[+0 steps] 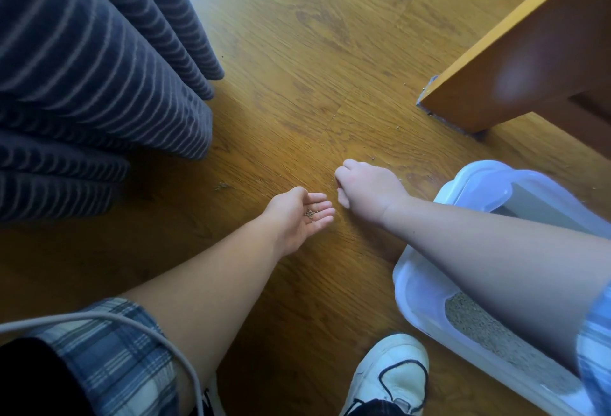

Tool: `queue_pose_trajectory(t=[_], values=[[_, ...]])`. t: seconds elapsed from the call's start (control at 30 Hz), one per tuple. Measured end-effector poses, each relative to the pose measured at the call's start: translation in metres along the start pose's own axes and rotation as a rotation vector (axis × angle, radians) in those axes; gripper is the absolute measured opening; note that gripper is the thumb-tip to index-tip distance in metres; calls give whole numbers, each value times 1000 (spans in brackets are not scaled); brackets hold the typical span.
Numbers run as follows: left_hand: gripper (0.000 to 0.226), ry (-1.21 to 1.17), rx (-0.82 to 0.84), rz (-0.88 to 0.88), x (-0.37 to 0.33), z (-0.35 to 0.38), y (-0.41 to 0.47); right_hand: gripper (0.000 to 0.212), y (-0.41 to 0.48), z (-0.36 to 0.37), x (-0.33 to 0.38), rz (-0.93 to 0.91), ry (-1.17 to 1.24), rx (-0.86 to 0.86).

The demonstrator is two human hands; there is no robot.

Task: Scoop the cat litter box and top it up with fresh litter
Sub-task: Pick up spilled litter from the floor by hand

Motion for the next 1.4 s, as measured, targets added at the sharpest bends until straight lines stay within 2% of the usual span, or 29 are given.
queue_pose_trajectory(t=[0.13, 0.2, 0.27, 0.37, 0.43, 0.5, 0.63, 1.1, 1.27, 1.4], values=[[31, -49, 29, 6, 3, 11, 2, 10, -11, -16, 17, -21, 321, 24], [32, -75, 49, -4, 6, 15, 2, 14, -20, -18, 23, -51, 362, 75], [34, -73, 65, -40, 11, 20, 1, 16, -22, -22, 9, -30, 379, 36], [37, -5, 55, -36, 10, 23, 0, 14, -9, -37, -42, 162, 333, -130], [38, 23, 49, -14, 7, 23, -1, 13, -2, -43, -77, 316, 251, -156], [37, 31, 46, -12, 7, 22, -2, 12, 2, -41, -95, 379, 200, -138], [35, 45, 30, -21, 9, 16, -1, 9, 10, -29, -88, 341, 159, -84], [34, 26, 31, 2, 2, 9, -7, 13, 20, -18, -73, 270, 43, -120], [35, 13, 39, 2, 0, 11, -7, 16, 18, -33, -97, 451, 183, -100], [34, 20, 42, -8, 2, 15, -8, 16, 13, -35, -106, 518, 230, -57]])
Point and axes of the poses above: each hand's wrist, its own y-axis towards the middle knuckle, its own z-axis out of the palm, x = y × z, the point moved 5 cm from there along y, towards the middle knuckle, and after that the axes turned 11 degrees about -x, right-handed, at the moved point
